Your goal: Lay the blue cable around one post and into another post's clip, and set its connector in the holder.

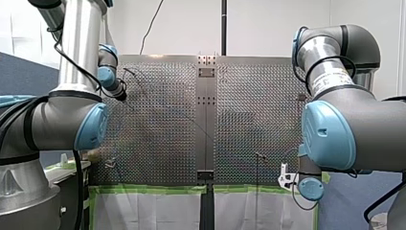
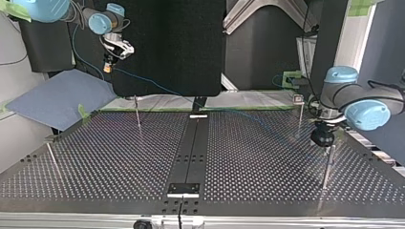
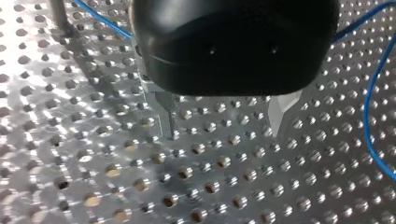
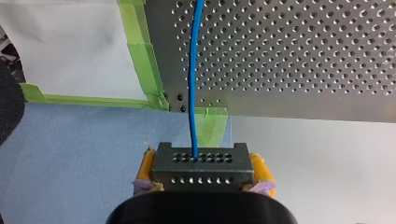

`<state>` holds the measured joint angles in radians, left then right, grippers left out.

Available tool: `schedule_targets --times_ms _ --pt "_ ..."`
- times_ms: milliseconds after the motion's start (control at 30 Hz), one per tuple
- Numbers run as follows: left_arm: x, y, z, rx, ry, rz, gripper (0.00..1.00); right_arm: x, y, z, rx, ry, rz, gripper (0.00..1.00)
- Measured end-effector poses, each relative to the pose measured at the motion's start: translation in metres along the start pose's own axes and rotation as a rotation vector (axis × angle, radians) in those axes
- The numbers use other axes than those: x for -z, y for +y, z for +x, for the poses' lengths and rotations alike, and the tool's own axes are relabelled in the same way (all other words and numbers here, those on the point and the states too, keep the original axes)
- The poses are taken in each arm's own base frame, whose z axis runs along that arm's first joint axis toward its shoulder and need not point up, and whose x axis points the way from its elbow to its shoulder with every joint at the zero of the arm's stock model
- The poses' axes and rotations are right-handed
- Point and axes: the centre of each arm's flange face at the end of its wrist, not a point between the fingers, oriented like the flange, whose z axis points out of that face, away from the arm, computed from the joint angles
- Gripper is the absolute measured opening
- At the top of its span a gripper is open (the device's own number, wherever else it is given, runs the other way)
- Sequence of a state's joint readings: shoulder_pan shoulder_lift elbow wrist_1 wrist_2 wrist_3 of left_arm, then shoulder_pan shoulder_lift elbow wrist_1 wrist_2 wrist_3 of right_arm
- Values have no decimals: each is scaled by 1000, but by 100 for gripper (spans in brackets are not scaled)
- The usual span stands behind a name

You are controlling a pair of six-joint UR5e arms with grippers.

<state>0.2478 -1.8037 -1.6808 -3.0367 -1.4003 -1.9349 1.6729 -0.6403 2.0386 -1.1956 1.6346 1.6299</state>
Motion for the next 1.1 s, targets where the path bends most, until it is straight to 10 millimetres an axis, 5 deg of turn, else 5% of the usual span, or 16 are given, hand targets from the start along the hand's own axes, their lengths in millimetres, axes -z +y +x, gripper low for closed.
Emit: schedule_targets --times_ms 667,1100 --pt "-7 9 5 165 19 16 100 0 2 2 2 -10 -4 0" --pt "-11 43 14 280 2 -2 100 3 -8 45 -54 18 21 0"
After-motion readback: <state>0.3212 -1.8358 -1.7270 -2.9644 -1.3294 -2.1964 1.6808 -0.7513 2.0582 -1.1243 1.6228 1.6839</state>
